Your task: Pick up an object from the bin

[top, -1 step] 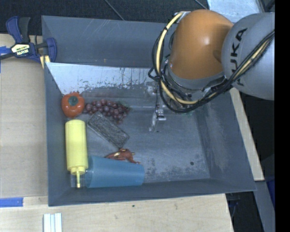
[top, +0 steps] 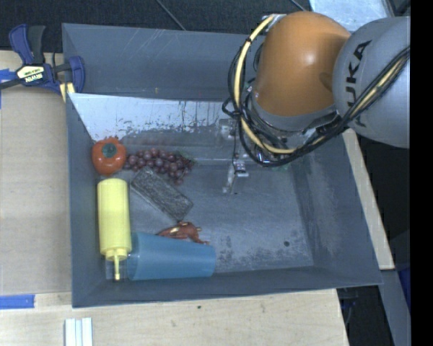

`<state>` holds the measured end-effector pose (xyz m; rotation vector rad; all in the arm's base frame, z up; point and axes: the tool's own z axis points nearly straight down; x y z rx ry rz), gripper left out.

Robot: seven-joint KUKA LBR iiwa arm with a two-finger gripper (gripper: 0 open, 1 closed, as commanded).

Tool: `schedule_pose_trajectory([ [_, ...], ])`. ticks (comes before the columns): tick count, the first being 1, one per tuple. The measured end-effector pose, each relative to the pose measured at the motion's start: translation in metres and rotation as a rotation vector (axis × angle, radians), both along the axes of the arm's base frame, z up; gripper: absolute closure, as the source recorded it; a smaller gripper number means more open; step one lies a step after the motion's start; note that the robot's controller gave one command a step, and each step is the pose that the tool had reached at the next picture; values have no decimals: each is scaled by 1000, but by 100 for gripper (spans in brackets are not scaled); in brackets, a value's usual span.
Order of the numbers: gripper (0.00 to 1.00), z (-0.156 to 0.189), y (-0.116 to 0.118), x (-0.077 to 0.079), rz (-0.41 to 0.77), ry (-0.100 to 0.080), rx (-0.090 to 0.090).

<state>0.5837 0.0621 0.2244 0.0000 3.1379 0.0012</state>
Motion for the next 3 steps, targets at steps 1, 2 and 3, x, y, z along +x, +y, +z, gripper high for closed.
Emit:
schedule_pose_trajectory([
  [1,0,-116,53,-18,-31,-3,2],
  [2,0,-79,68,-34,174,-6,-1],
  [3,0,-127,63,-35,-125,4,1],
])
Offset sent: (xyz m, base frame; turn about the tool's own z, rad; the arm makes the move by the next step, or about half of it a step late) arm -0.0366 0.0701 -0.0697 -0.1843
